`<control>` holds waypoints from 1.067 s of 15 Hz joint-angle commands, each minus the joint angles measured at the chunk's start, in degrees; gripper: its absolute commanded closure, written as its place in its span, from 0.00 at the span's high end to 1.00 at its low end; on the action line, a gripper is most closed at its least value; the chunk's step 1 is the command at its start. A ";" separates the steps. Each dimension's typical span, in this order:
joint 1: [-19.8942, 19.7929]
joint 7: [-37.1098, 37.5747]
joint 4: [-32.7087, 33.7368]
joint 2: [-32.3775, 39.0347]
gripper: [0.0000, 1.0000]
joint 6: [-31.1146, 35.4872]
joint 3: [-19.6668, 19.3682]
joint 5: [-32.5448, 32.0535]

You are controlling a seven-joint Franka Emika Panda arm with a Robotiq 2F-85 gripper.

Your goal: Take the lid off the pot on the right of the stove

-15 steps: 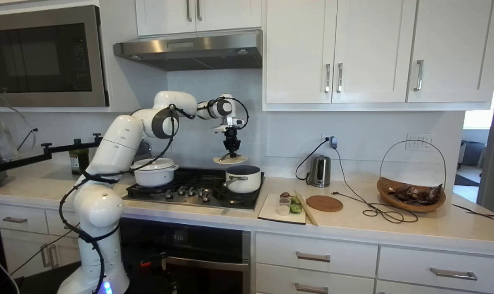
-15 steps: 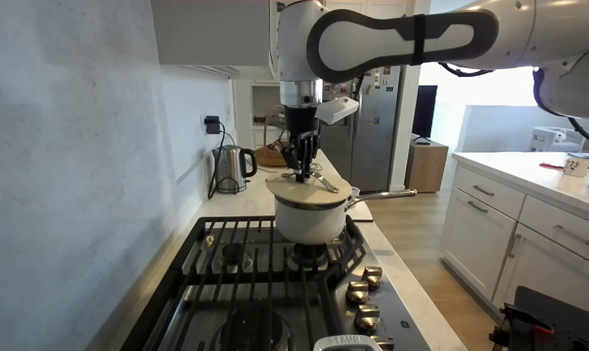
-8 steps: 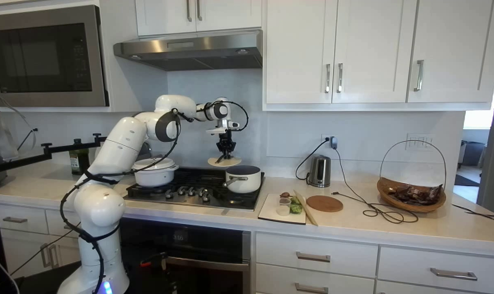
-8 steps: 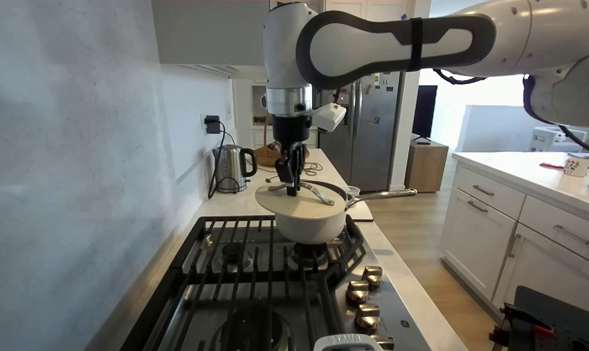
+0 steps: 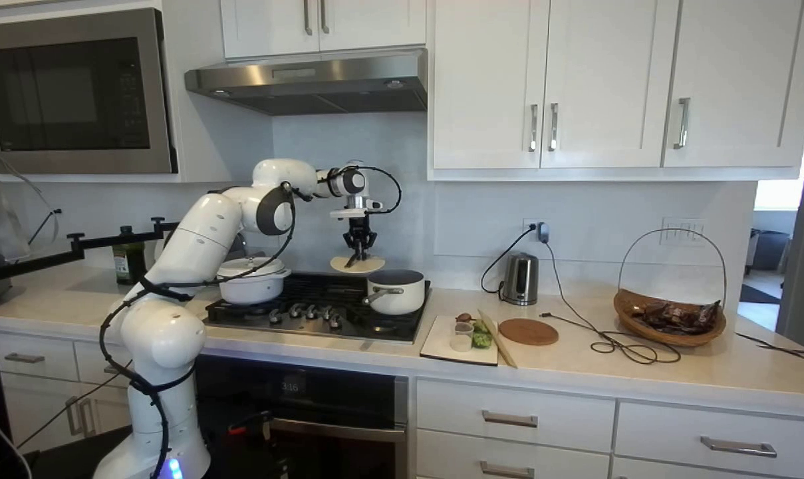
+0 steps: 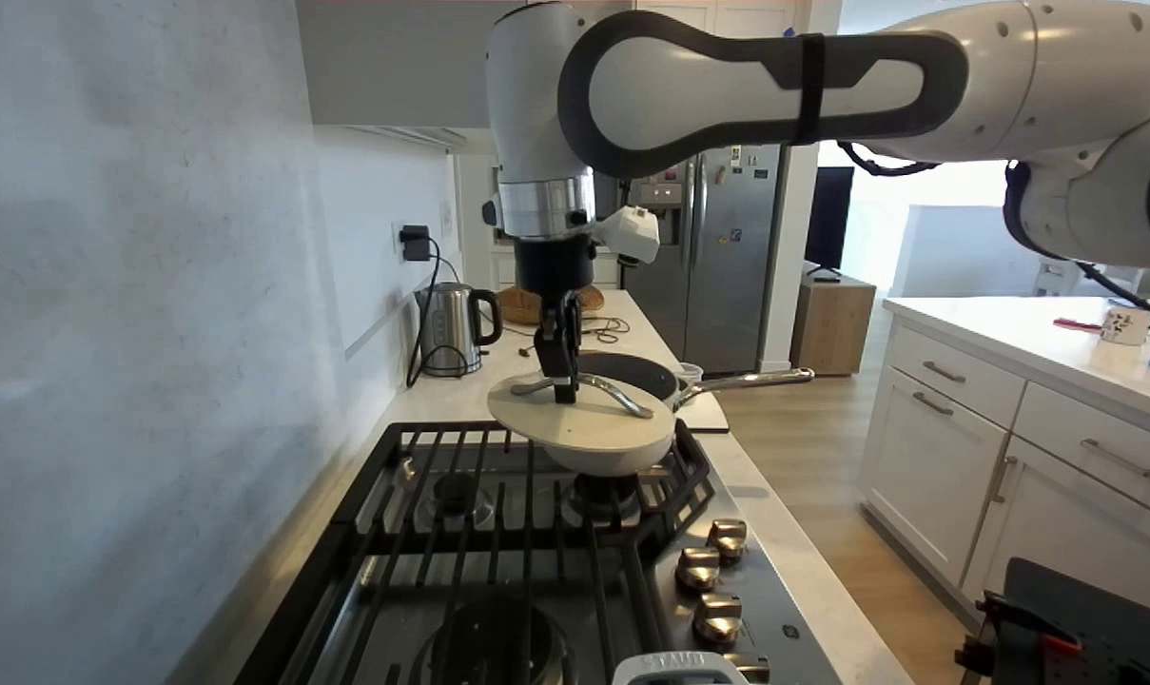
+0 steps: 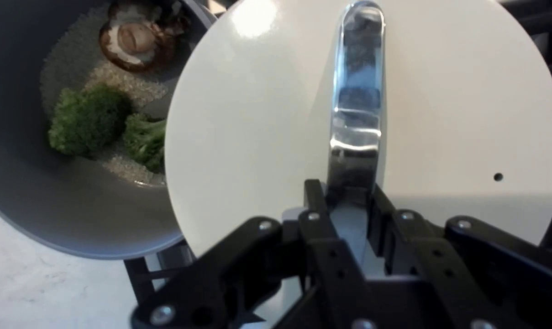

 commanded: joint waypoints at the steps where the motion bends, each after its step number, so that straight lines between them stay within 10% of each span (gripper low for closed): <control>1: 1.91 -3.57 6.18 2.17 0.06 -6.42 0.23 -1.81; 16: 11.48 -13.79 14.40 8.57 0.06 -16.02 -0.42 -11.21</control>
